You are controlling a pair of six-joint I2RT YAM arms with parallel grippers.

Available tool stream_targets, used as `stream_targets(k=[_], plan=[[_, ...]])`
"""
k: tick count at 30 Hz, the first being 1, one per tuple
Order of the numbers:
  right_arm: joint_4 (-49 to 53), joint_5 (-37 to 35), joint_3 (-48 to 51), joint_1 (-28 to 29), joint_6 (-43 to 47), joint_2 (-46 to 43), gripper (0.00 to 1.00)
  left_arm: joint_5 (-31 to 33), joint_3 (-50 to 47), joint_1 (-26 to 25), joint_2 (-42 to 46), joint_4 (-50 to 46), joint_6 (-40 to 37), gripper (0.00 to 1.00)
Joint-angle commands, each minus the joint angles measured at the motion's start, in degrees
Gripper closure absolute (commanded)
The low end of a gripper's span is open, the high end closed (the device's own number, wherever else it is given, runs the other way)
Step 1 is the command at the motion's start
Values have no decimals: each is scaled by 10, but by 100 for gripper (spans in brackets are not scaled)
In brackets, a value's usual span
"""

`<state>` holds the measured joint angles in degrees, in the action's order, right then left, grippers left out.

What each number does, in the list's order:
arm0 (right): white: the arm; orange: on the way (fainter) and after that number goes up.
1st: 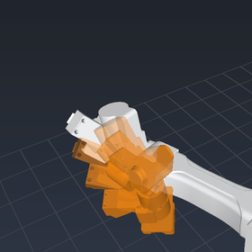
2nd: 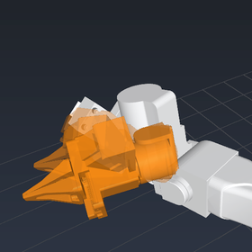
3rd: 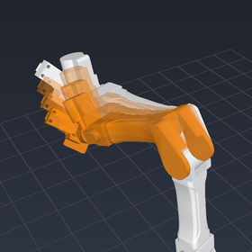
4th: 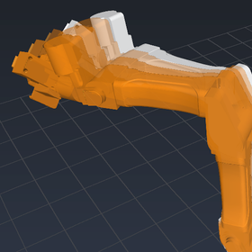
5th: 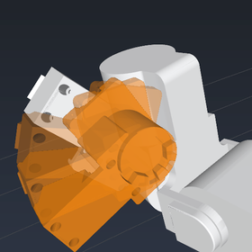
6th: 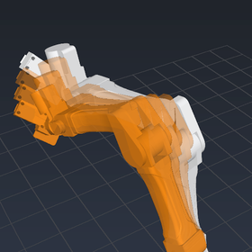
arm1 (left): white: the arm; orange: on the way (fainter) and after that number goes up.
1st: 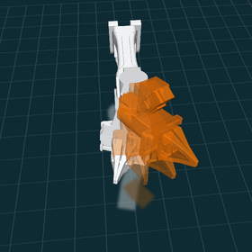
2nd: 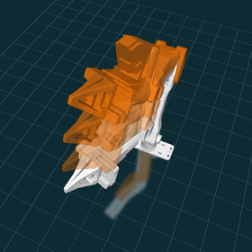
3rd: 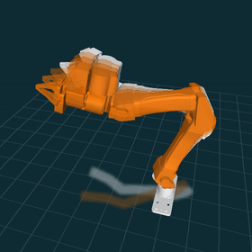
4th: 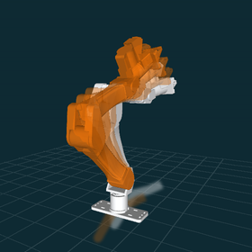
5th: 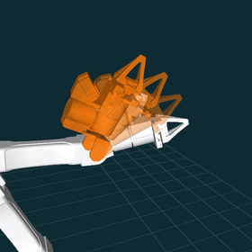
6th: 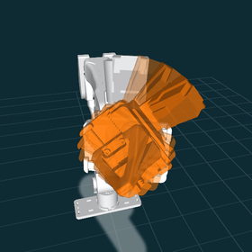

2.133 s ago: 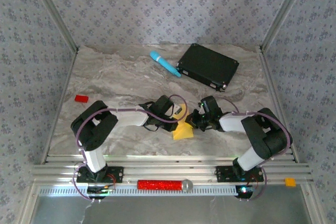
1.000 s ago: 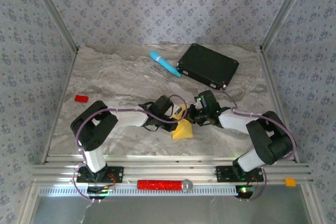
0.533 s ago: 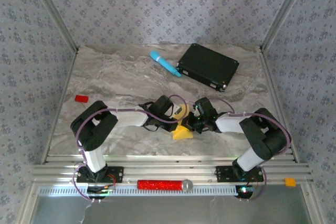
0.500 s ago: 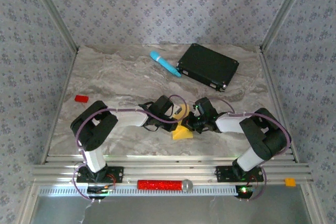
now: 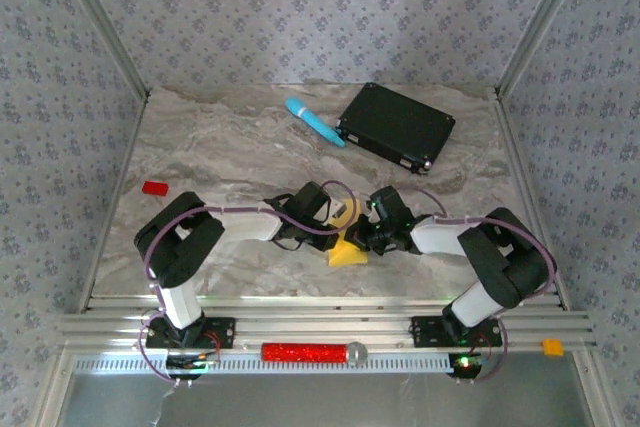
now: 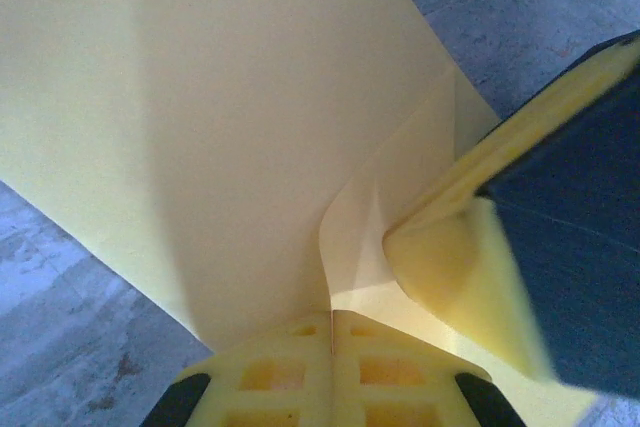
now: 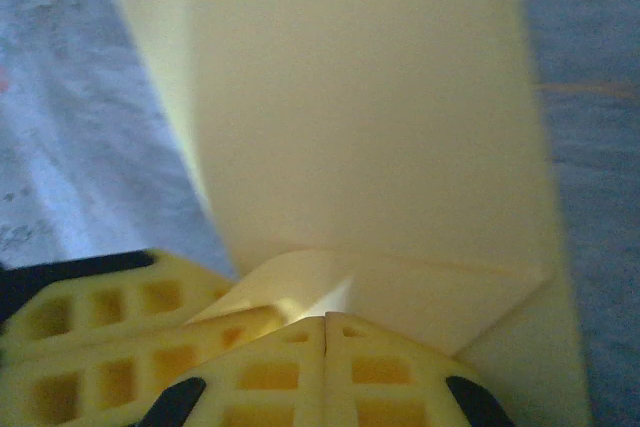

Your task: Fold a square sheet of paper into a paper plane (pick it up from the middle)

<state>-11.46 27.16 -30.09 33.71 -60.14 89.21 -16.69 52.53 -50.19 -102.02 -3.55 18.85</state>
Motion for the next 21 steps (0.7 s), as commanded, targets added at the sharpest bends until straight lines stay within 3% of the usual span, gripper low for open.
stream_targets(k=[1,5,8,12,14,16,21], plan=[[60,-34,5,0,14,18,97,6,-6,6,11,-48,-10,94],[96,-38,-4,0,31,20,99,6,7,10,30,-64,-4,88],[99,-35,-7,-2,37,24,99,5,22,18,52,-83,11,73],[100,-37,-11,-3,39,29,99,4,21,40,92,-93,47,66],[97,-36,-10,-3,38,32,99,-16,22,55,103,-102,71,80],[95,-35,-11,-3,37,34,99,-75,26,66,100,-106,78,88],[95,-37,-11,-2,35,36,99,-218,36,64,66,-95,105,97]])
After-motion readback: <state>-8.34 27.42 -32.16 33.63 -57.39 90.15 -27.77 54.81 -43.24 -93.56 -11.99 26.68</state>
